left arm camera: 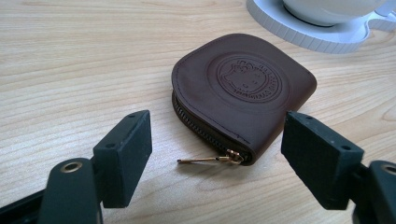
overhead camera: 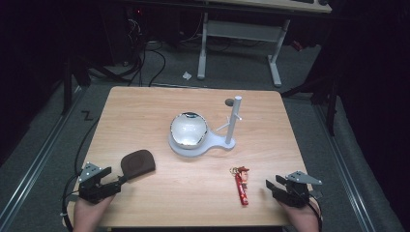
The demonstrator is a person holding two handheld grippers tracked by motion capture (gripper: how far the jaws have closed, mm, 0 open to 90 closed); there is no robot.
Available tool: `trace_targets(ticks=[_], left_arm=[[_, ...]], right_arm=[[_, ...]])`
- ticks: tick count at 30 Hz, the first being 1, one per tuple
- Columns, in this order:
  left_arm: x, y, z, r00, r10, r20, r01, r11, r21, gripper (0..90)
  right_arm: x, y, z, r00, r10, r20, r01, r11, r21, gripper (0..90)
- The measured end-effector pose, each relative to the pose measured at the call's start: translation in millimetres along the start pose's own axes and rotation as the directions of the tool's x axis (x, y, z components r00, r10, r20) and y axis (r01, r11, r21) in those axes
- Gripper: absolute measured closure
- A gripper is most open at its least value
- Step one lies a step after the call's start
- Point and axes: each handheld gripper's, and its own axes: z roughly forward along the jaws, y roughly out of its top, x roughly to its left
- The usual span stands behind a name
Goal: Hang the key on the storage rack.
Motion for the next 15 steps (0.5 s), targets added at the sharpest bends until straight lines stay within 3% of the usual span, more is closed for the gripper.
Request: trace_targets(ticks=[9,15], left_arm=[[3.3,-2.7,-2.2,0.9998,-0.020,0.010,0.020,0.9996,-0.018,25.8],[0.1,-1.6,-2.4,1.0000,0.000,0.003,0.000,0.9998,-0.018,25.4]], right_arm=[[2.2,0.3,2.3,0.9998,-0.017,0.005,0.017,1.000,0.000,51.6],[4.3,1.1,3.1,0.9998,-0.015,0.010,0.015,1.000,0.004,55.9]])
